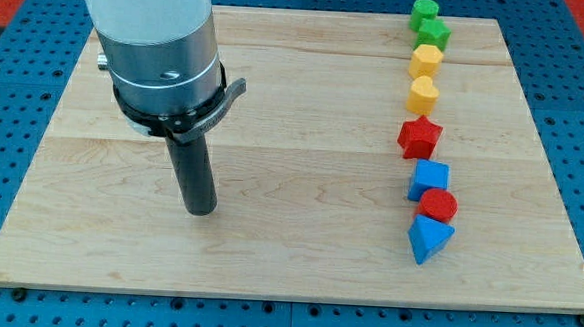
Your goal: Go and point your hand at the top right corner of the board
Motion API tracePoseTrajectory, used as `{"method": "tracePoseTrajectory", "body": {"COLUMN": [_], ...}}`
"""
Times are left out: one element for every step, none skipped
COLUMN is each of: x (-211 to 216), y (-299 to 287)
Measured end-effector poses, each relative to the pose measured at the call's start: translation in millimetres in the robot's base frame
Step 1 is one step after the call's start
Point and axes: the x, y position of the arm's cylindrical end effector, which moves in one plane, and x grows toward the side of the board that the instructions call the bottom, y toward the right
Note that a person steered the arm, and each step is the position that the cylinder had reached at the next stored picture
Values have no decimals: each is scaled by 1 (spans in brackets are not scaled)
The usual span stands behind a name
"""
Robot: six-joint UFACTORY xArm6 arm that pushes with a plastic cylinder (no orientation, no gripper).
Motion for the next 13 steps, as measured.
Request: {"method": "tracePoseTrajectory", "body": {"x": [11, 59, 88, 89, 89, 89, 89, 84, 0, -108, -175, -258, -337], "y": [7, 21, 43, 99, 119, 176, 249, 307, 337, 337, 317, 373, 386]}}
